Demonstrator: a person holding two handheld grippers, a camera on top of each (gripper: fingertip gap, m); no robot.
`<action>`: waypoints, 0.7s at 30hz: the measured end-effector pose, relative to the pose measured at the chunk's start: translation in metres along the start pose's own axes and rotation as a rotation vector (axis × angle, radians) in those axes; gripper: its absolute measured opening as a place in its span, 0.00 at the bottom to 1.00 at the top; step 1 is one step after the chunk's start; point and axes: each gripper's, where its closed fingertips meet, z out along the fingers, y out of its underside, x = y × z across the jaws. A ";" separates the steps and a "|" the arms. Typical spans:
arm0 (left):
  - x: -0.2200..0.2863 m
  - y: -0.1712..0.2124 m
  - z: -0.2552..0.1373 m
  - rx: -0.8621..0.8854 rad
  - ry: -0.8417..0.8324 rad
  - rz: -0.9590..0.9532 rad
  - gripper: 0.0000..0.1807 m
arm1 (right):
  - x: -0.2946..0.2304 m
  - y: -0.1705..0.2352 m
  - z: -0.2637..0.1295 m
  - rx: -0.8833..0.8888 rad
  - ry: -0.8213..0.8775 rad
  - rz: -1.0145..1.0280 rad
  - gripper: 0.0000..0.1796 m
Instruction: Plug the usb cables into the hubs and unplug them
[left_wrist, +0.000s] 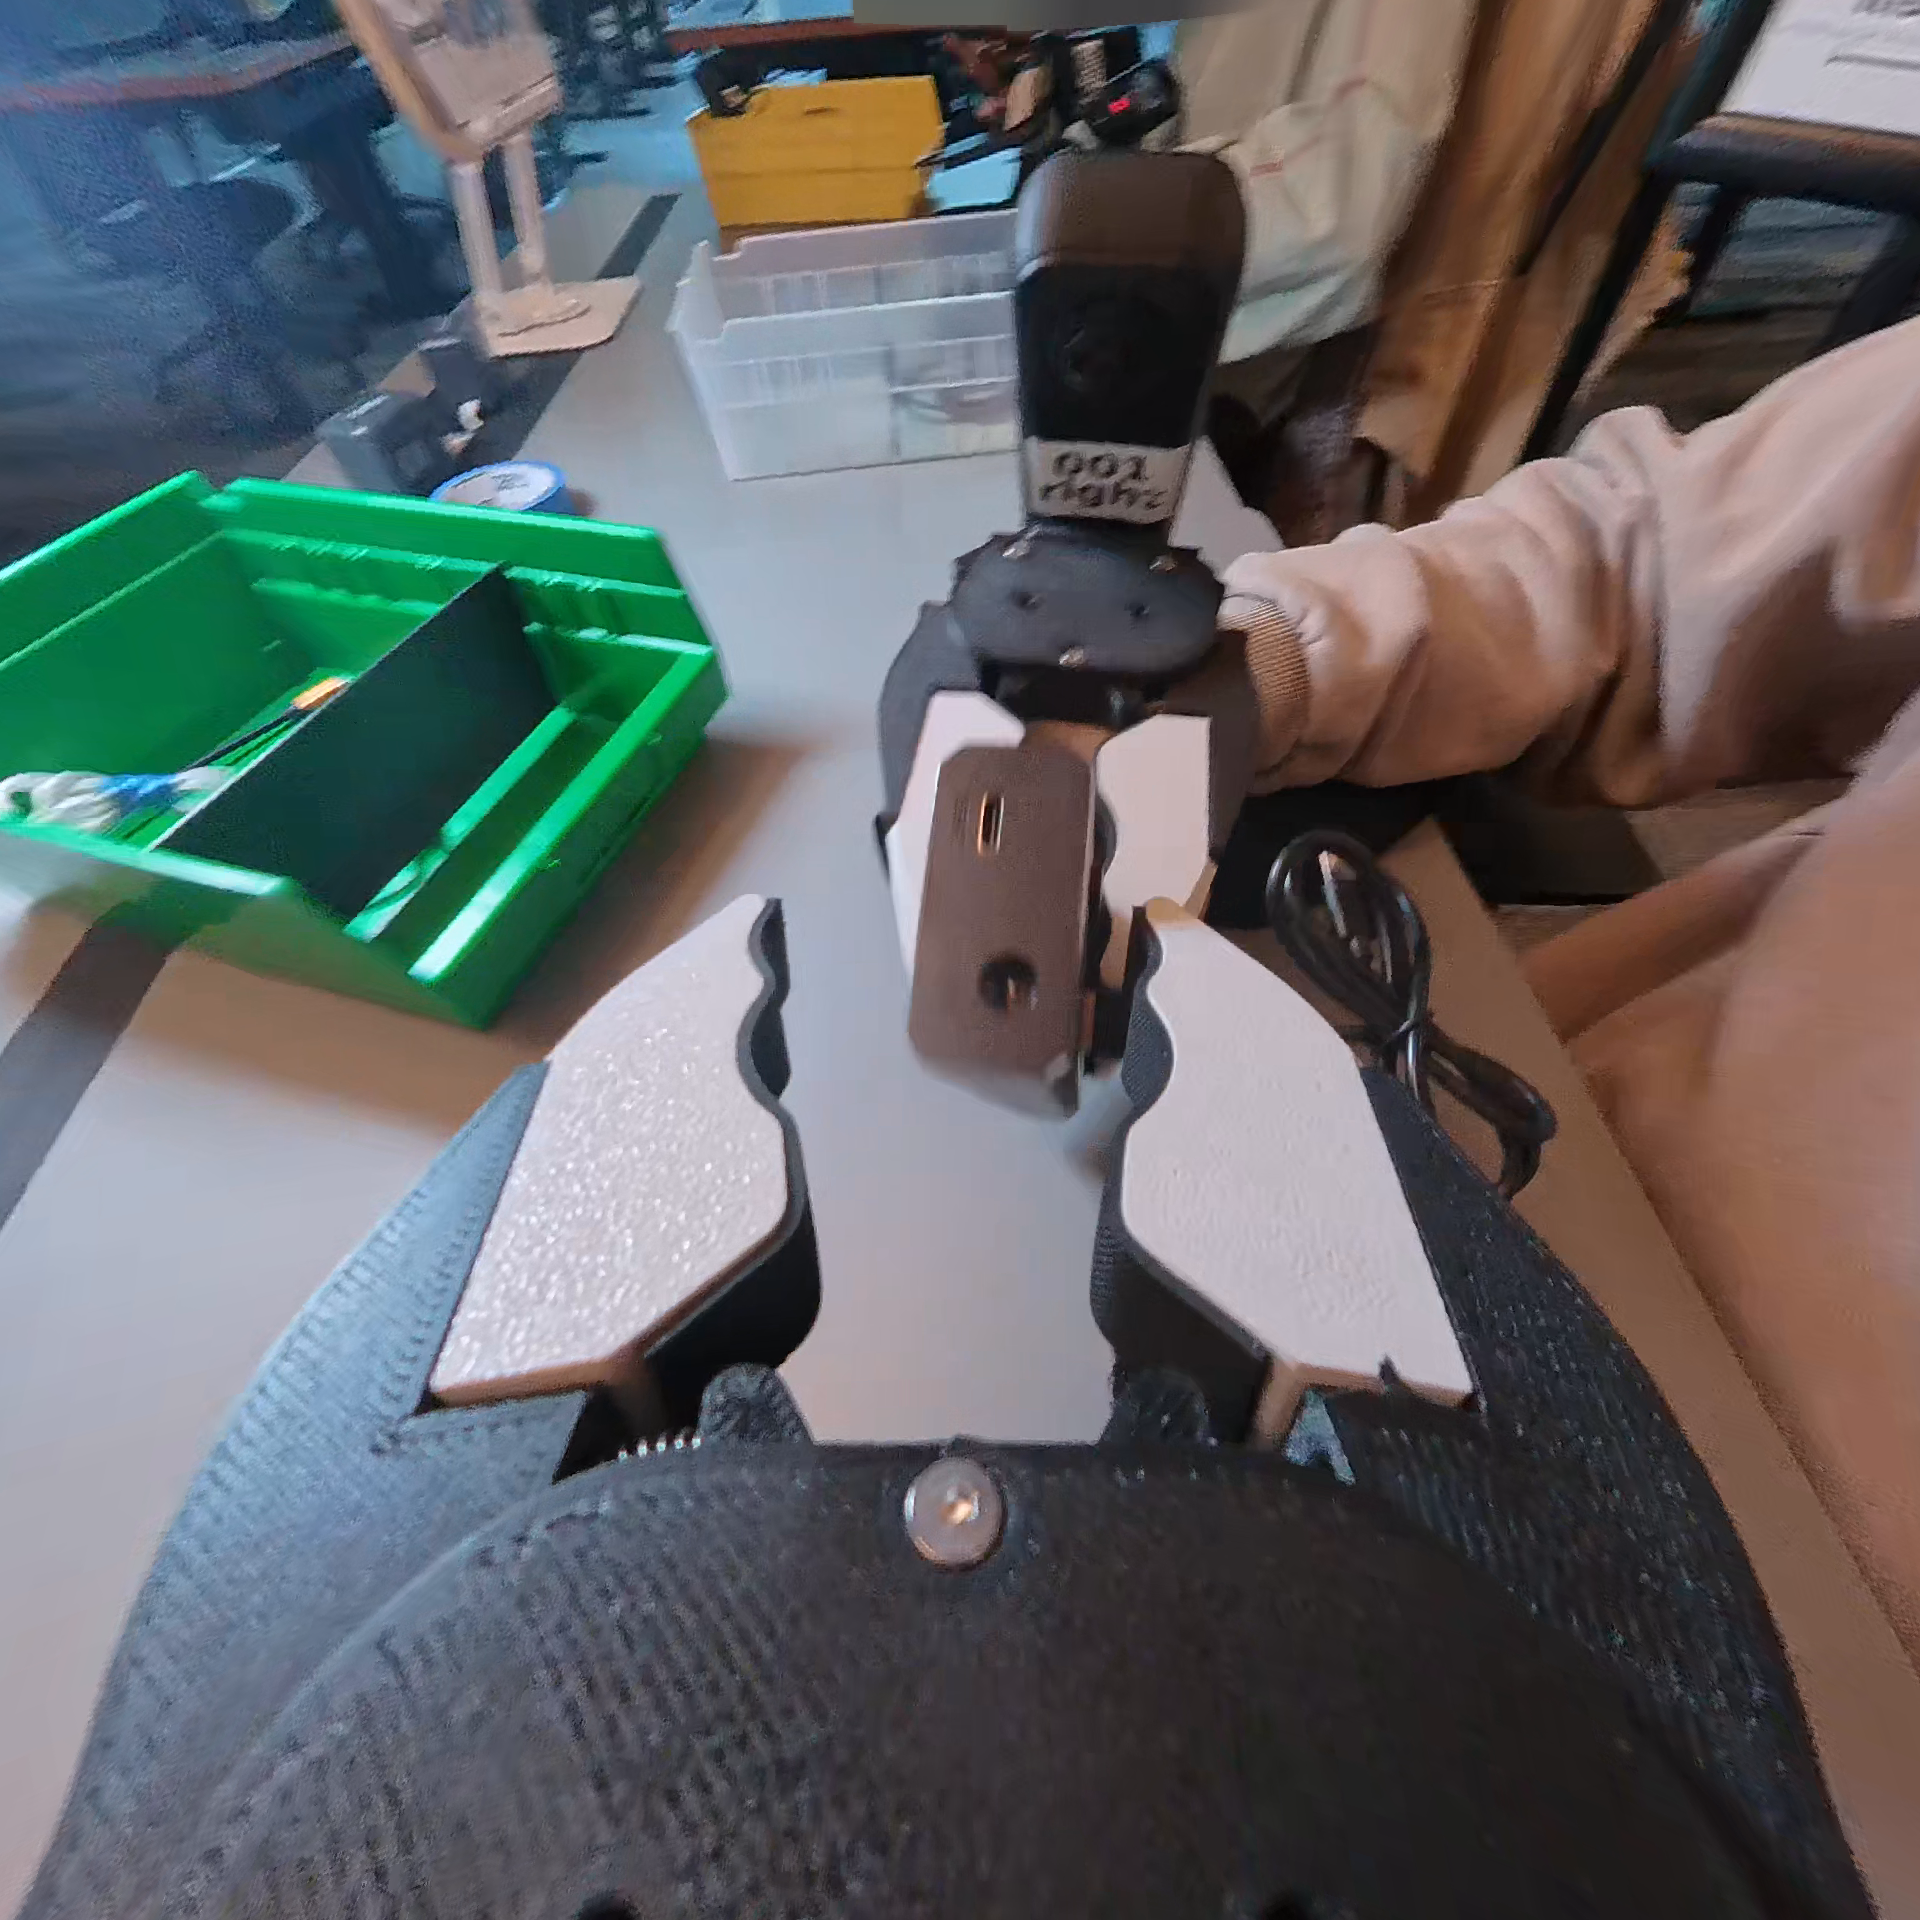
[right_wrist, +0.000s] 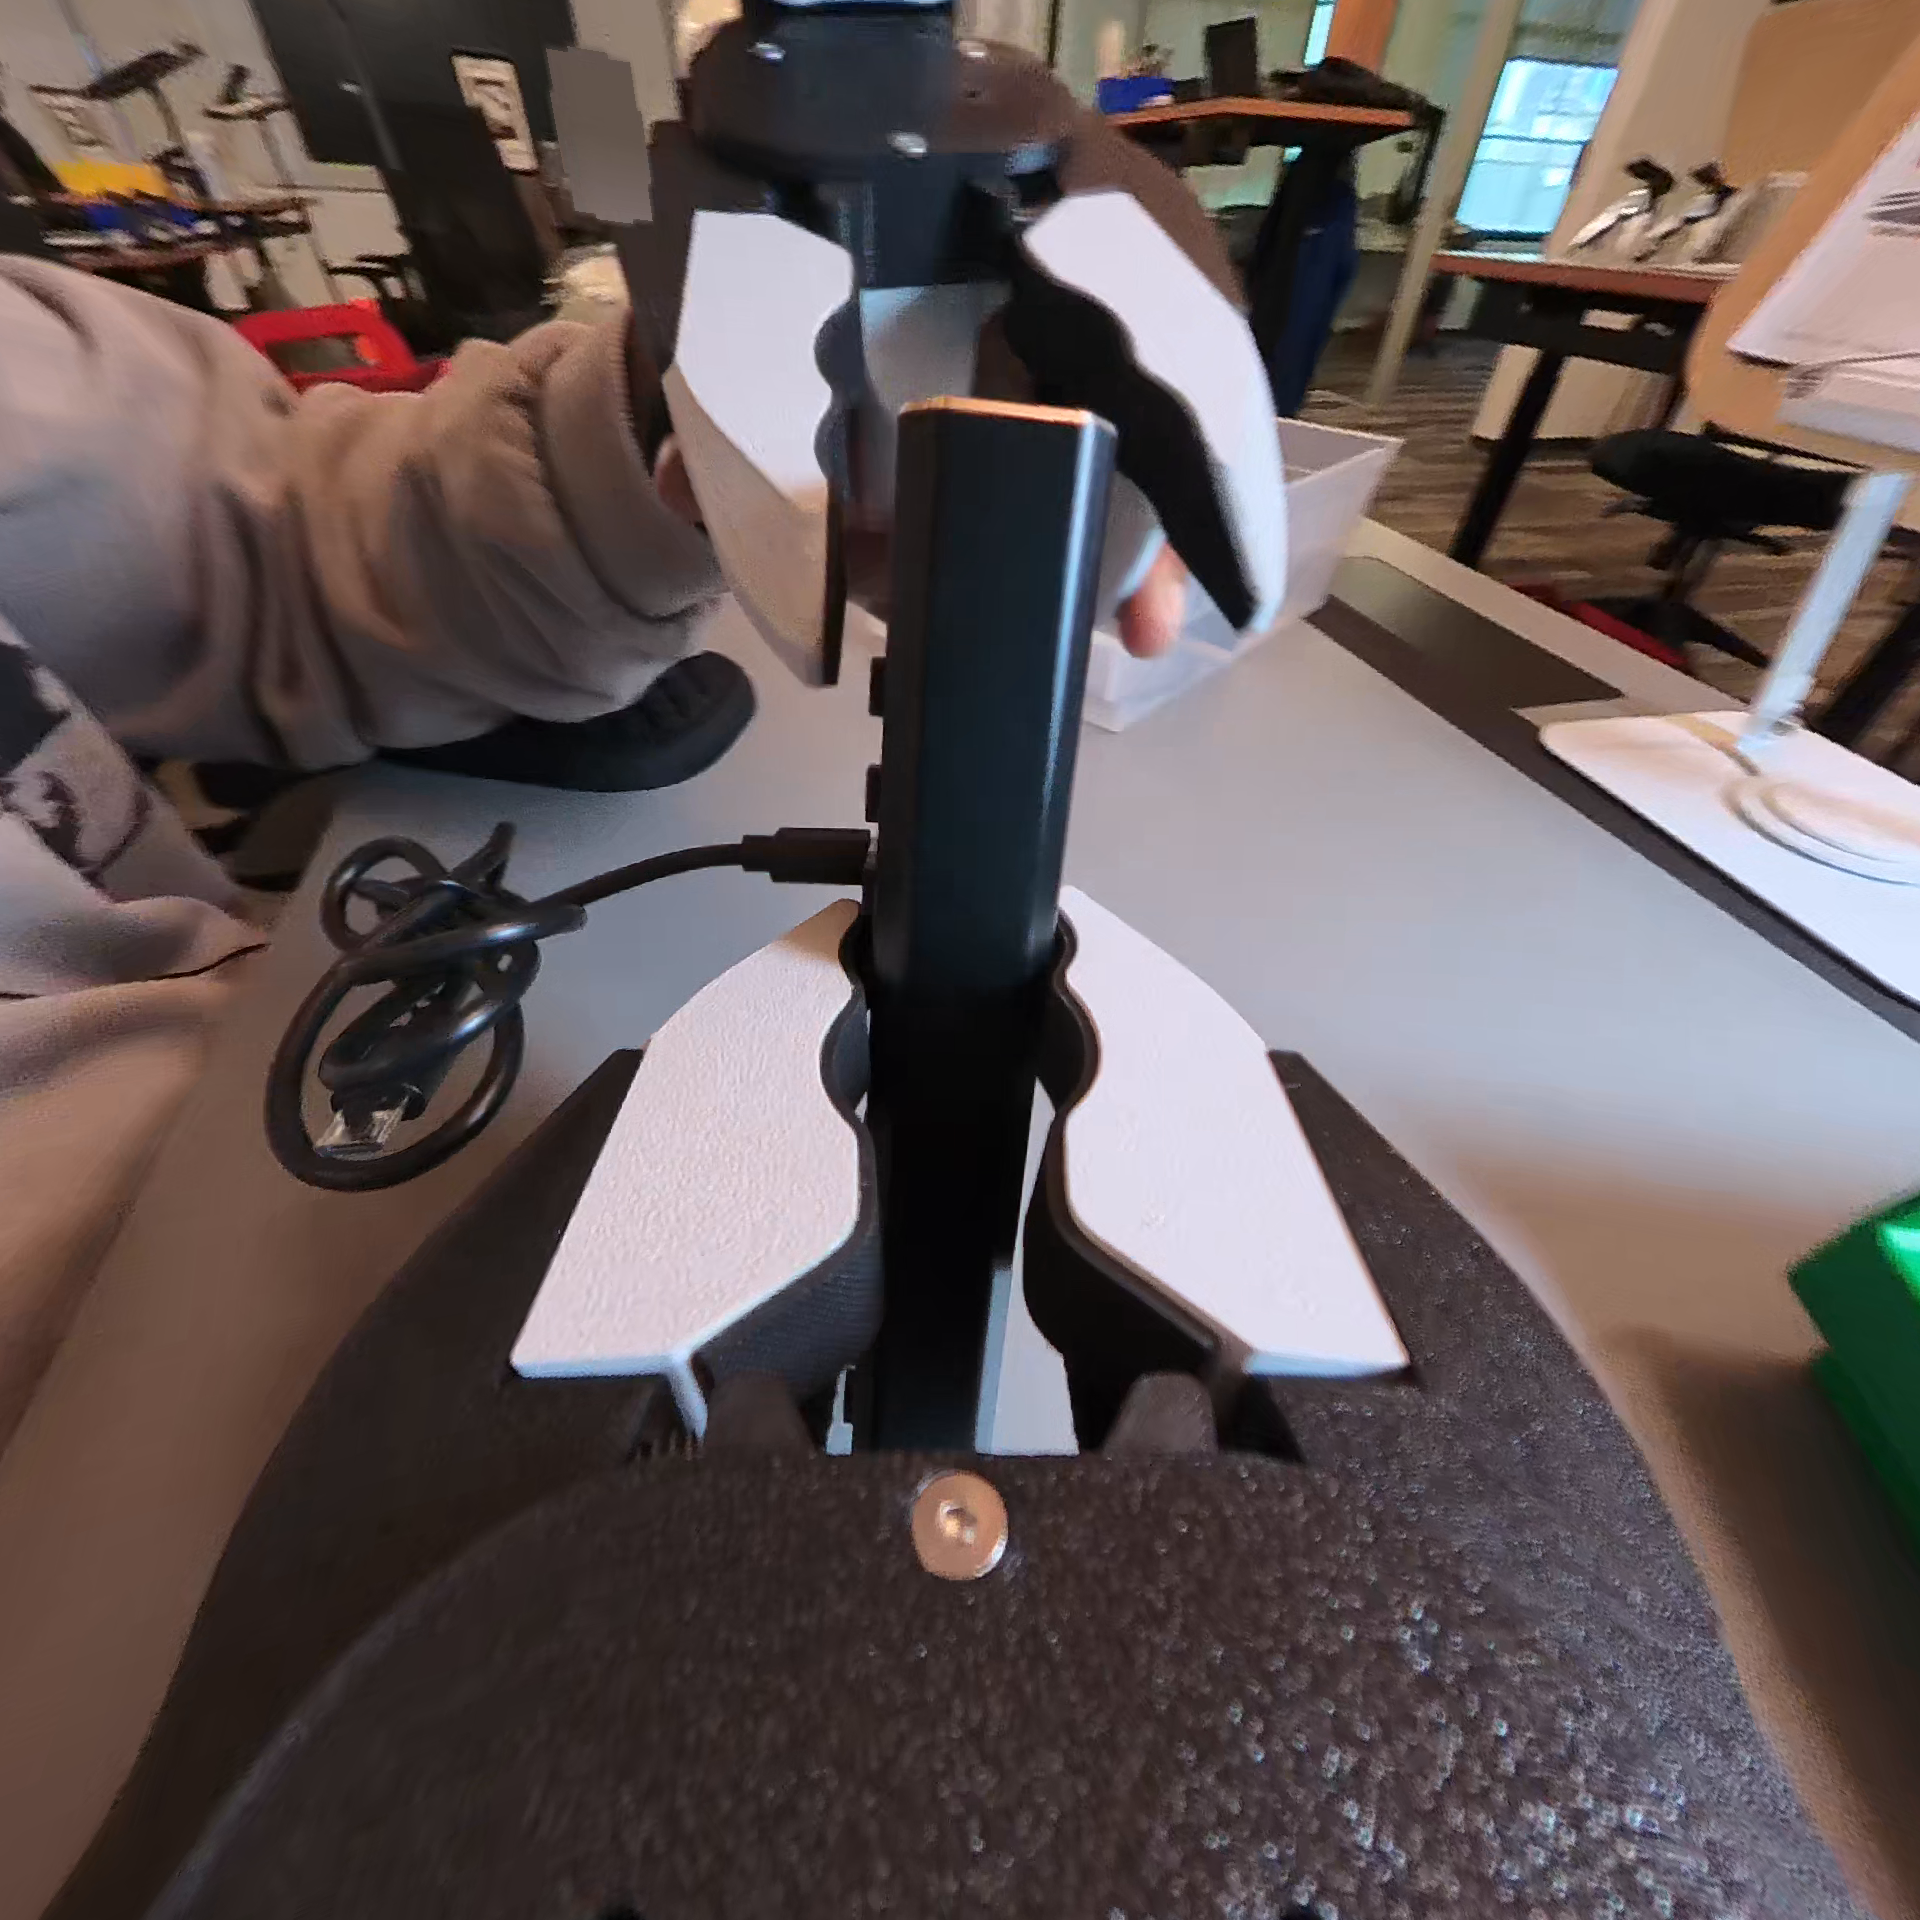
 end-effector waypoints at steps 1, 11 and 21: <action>0.009 -0.002 0.004 0.014 0.037 0.016 0.32 | -0.008 0.000 0.003 -0.001 -0.031 -0.013 0.16; 0.008 -0.031 -0.011 0.192 0.160 -0.210 0.17 | -0.007 -0.032 -0.010 0.193 -0.091 0.148 0.23; 0.058 -0.036 -0.019 0.402 0.617 -0.148 0.17 | -0.049 -0.029 -0.012 0.155 -0.520 0.375 0.38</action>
